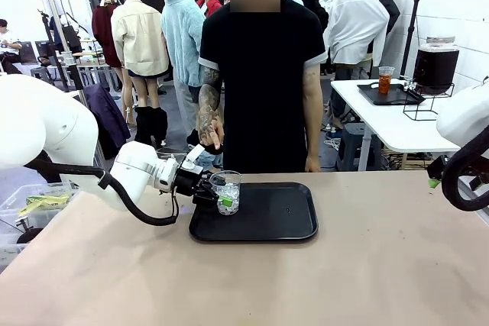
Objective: Pour the drink into the iced cup.
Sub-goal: Pick up the iced cup indicated by the human and present it to them, then open the gripper to release the iced cup you were holding.
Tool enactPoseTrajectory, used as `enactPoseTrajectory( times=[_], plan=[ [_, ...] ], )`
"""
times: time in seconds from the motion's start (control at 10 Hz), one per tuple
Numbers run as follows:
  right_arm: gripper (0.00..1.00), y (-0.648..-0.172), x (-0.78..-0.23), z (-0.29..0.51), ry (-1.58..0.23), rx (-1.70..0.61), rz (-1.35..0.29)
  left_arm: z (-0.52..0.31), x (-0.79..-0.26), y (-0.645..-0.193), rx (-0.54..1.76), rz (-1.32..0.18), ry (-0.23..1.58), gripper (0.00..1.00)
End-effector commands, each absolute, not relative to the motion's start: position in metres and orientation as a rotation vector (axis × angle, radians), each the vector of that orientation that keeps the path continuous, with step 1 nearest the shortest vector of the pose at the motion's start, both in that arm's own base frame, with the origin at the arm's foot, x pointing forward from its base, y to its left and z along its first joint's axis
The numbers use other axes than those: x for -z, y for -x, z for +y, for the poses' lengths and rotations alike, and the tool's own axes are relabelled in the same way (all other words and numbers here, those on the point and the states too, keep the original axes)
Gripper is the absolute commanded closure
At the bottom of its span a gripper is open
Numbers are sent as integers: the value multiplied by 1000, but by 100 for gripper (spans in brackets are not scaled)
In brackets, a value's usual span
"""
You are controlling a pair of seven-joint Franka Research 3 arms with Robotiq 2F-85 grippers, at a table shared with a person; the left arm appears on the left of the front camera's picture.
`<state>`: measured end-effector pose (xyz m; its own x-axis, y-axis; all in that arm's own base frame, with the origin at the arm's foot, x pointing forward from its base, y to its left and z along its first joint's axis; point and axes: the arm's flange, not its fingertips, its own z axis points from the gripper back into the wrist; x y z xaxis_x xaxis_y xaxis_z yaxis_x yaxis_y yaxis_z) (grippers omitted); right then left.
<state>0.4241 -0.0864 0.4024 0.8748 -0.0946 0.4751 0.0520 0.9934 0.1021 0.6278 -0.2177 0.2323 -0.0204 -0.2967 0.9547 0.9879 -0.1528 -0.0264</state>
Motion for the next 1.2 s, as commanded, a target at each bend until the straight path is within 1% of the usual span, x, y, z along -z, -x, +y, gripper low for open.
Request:
enactPoseTrajectory(
  times=[0.0, 0.3, 0.4, 1.1],
  plan=[
    [0, -425, -402, -87, -77, 75, -503, -215, -235, -628, 1486, -890, 1098, 28],
    [0, -425, -402, -87, -77, 75, -503, -206, -240, -625, 1472, -875, 1097, 28],
    [0, -425, -402, -87, -77, 75, -503, -216, -233, -628, 1455, -899, 1089, 28],
    [0, -425, -402, -87, -77, 75, -503, -215, -233, -628, 1454, -898, 1088, 28]
  ],
)
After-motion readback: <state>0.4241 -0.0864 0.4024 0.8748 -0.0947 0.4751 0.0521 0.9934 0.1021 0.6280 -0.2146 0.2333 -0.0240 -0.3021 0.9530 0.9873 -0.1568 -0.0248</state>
